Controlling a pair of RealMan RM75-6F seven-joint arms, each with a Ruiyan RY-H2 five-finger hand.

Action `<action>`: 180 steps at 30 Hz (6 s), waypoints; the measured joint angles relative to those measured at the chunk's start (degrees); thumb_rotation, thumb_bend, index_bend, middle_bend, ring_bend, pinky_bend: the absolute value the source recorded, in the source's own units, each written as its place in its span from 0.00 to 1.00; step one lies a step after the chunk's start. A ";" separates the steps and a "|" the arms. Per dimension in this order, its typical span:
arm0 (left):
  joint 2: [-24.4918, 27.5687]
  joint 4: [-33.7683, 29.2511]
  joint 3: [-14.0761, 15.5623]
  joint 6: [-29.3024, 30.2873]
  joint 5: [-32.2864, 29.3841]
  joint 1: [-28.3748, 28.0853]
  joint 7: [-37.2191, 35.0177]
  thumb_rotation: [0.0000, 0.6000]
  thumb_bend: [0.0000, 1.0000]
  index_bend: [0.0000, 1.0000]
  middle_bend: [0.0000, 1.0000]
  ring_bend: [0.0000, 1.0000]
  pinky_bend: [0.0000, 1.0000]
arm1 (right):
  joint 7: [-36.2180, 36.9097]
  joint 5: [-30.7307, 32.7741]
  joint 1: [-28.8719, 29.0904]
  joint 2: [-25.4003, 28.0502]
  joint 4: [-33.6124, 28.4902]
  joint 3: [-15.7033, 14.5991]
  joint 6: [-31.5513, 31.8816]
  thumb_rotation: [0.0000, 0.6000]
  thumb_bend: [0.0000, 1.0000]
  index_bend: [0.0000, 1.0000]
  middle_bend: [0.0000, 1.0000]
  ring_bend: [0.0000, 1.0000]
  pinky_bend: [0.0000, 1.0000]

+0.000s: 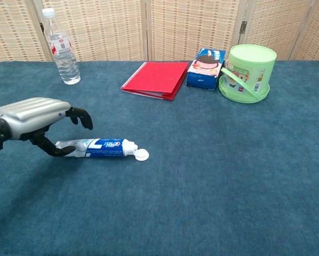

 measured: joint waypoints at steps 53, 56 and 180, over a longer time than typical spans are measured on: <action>0.40 12.28 3.58 8.59 19.71 -5.04 -34.42 1.00 0.39 0.72 0.79 0.74 0.46 | -3.43 -4.66 3.83 1.83 -4.24 1.25 -1.83 1.00 0.00 0.00 0.00 0.00 0.00; 2.75 8.78 3.64 9.70 21.51 -5.89 -37.56 1.00 0.39 0.72 0.79 0.74 0.46 | -4.38 -6.14 6.07 2.40 -5.92 1.91 -3.40 1.00 0.00 0.00 0.00 0.00 0.00; 11.17 -10.23 0.41 9.43 19.98 -10.75 -44.33 1.00 0.39 0.73 0.81 0.74 0.46 | 2.97 -1.27 40.75 -15.46 -13.98 10.08 -24.41 0.04 0.00 0.00 0.00 0.00 0.00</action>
